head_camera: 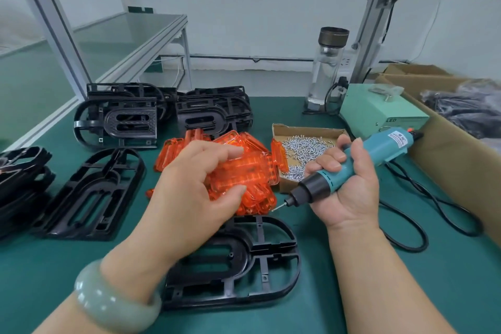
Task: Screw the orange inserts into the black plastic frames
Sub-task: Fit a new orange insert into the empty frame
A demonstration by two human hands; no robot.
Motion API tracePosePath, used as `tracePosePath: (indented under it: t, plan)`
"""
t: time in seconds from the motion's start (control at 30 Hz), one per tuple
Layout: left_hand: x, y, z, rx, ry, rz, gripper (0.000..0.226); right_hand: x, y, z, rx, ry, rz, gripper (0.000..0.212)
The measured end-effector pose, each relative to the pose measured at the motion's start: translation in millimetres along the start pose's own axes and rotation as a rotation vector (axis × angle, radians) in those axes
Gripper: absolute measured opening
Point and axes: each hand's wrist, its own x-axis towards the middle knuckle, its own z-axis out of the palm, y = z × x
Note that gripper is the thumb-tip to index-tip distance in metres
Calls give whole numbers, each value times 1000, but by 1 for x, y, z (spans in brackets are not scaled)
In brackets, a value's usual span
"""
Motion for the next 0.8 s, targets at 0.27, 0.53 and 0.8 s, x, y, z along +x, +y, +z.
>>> tracePosePath:
  t: [0.27,0.53,0.8]
  plan:
    - [-27,12,1,-502,-90,-203,55,-2,4,-1,-23,-18,4,13]
    - [-33,19,0,-691,-96,-230,58,-2,5,-2,-17,-15,1,13]
    - [-36,25,2,-809,-134,-293,57,-1,4,-2,-15,-14,6,13]
